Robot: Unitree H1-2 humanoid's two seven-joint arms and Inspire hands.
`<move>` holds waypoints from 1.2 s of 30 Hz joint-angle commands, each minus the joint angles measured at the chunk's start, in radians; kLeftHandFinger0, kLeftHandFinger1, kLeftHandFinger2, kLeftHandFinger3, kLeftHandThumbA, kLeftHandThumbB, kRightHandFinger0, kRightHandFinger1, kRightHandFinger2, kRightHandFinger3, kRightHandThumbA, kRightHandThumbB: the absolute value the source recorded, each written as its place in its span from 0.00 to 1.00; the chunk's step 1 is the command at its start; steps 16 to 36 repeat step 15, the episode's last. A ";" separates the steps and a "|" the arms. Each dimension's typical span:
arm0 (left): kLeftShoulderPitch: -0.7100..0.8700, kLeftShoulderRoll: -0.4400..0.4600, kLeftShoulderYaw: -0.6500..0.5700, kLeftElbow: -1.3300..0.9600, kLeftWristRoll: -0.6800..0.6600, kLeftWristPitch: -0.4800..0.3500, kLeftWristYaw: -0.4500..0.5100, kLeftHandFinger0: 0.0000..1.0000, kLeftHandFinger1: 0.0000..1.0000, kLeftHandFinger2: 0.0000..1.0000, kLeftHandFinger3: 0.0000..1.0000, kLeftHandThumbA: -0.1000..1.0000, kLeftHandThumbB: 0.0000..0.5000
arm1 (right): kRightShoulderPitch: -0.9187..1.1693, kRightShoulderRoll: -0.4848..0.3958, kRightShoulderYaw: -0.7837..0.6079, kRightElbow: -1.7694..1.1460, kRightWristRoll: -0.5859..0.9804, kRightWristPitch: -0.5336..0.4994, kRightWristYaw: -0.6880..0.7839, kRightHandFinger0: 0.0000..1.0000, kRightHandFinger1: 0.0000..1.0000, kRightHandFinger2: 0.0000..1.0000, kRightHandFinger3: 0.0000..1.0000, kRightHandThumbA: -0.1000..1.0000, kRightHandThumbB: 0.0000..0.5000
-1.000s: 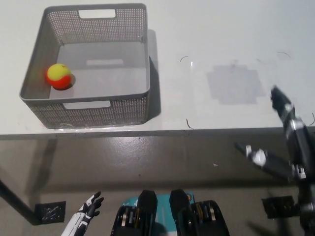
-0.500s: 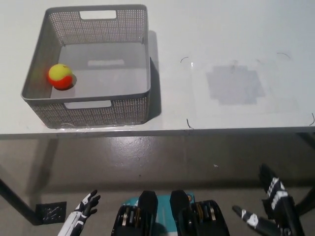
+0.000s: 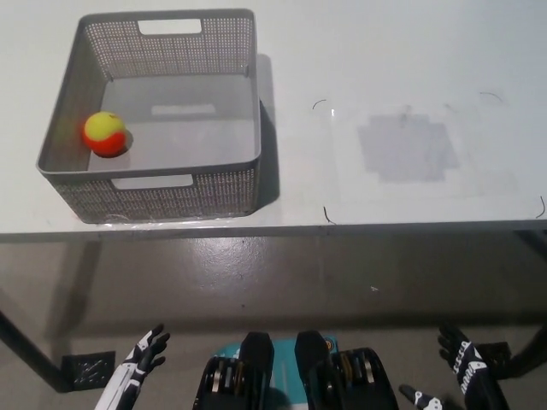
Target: Use the right hand to pick up a tennis ball and put it into a container on the left side
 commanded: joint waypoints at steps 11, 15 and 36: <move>0.001 0.002 0.016 -0.018 -0.010 -0.025 0.018 1.00 1.00 1.00 1.00 1.00 0.57 | -0.032 -0.006 -0.021 0.042 0.026 -0.045 0.036 1.00 1.00 1.00 1.00 1.00 0.41; 0.001 0.003 0.014 -0.028 -0.004 -0.012 0.017 1.00 1.00 1.00 1.00 1.00 0.59 | -0.037 -0.007 -0.022 0.054 0.020 -0.052 0.034 1.00 1.00 1.00 1.00 1.00 0.41; 0.001 0.003 0.014 -0.028 -0.004 -0.012 0.017 1.00 1.00 1.00 1.00 1.00 0.59 | -0.037 -0.007 -0.022 0.054 0.020 -0.052 0.034 1.00 1.00 1.00 1.00 1.00 0.41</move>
